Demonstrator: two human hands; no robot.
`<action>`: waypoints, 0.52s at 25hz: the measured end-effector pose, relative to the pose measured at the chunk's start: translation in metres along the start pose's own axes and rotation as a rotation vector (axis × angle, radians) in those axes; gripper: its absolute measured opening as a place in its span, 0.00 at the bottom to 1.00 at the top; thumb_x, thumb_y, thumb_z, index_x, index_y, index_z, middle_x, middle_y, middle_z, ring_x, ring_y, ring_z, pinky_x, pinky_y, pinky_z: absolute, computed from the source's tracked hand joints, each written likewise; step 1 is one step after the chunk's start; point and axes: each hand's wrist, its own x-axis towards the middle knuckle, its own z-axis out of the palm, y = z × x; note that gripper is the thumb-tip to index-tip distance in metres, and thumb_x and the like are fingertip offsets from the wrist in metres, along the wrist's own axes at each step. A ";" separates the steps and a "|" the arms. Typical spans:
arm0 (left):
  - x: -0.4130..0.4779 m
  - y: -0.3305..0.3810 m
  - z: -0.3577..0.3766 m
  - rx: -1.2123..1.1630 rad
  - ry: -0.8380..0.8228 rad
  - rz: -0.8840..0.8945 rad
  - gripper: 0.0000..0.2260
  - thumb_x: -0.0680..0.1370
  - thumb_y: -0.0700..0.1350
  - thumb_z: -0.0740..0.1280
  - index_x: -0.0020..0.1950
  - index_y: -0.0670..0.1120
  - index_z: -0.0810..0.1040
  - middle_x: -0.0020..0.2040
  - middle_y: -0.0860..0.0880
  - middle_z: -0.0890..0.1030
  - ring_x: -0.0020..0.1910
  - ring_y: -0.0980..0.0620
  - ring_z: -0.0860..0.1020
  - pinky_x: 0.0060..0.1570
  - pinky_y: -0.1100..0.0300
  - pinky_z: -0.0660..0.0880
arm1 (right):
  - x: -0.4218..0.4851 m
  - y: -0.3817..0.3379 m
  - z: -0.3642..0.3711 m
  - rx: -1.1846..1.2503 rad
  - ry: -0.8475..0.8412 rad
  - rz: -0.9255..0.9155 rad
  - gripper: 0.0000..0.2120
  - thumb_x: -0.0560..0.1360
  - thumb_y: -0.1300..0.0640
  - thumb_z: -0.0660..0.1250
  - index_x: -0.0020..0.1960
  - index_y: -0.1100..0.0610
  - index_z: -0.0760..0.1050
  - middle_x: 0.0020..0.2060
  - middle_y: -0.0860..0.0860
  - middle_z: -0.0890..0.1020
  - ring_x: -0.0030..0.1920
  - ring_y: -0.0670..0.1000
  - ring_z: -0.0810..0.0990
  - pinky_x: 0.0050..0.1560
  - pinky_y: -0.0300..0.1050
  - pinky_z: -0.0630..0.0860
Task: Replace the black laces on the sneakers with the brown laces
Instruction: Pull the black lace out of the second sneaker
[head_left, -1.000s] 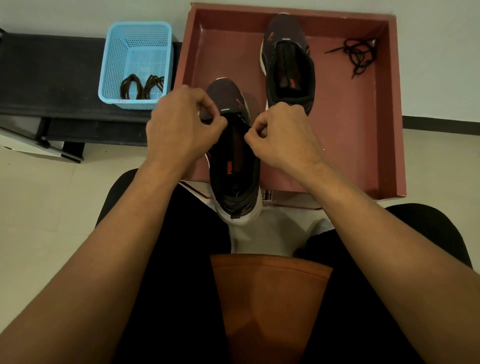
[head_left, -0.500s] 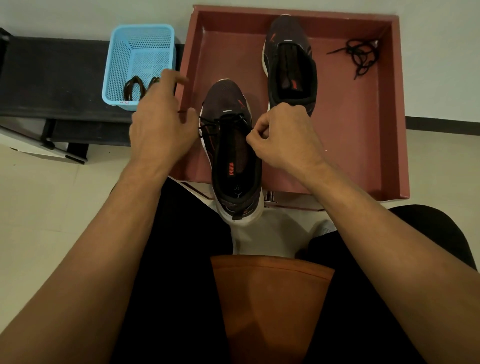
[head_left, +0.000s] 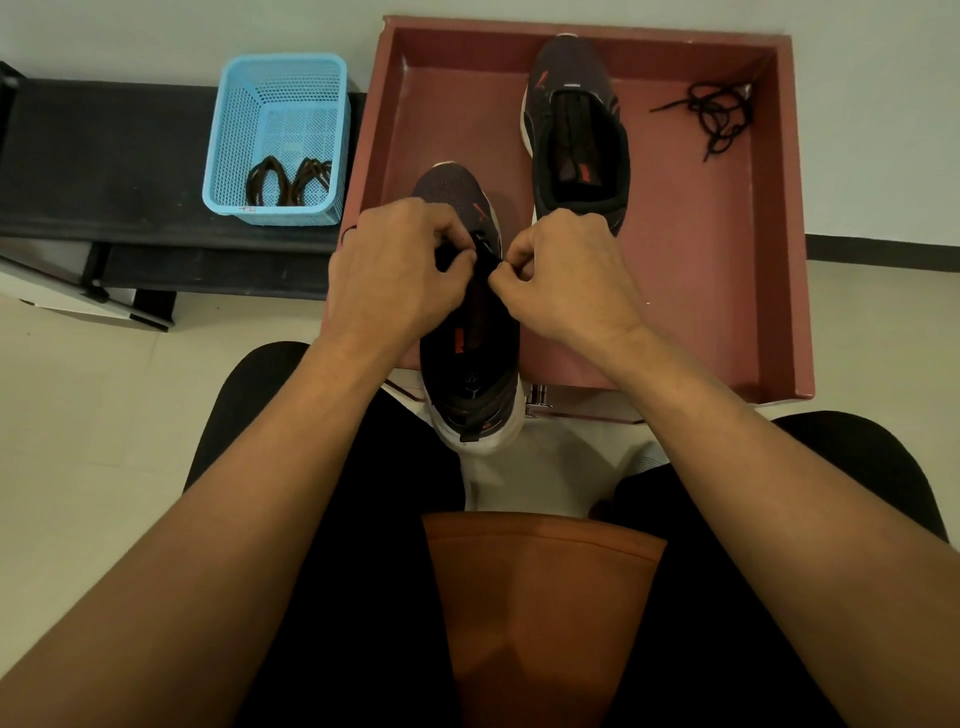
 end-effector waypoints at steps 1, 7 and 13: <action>0.001 -0.003 -0.004 -0.038 0.029 -0.059 0.05 0.75 0.55 0.71 0.49 0.57 0.82 0.44 0.58 0.81 0.49 0.50 0.82 0.46 0.51 0.78 | 0.000 0.000 0.000 0.001 0.000 0.004 0.10 0.77 0.53 0.70 0.40 0.55 0.85 0.29 0.48 0.81 0.30 0.44 0.80 0.31 0.31 0.70; 0.005 -0.026 -0.025 -0.120 0.180 -0.325 0.08 0.74 0.50 0.66 0.51 0.55 0.80 0.38 0.56 0.80 0.47 0.49 0.81 0.49 0.48 0.79 | 0.001 0.003 0.000 0.016 -0.005 0.014 0.10 0.77 0.54 0.70 0.39 0.56 0.85 0.29 0.48 0.82 0.29 0.44 0.80 0.32 0.30 0.71; 0.002 -0.036 -0.018 -0.086 -0.040 -0.303 0.13 0.73 0.64 0.62 0.47 0.56 0.77 0.37 0.55 0.83 0.42 0.44 0.84 0.51 0.43 0.82 | -0.002 0.003 -0.001 0.030 0.004 0.005 0.09 0.76 0.55 0.70 0.40 0.57 0.84 0.29 0.48 0.81 0.31 0.45 0.81 0.36 0.34 0.77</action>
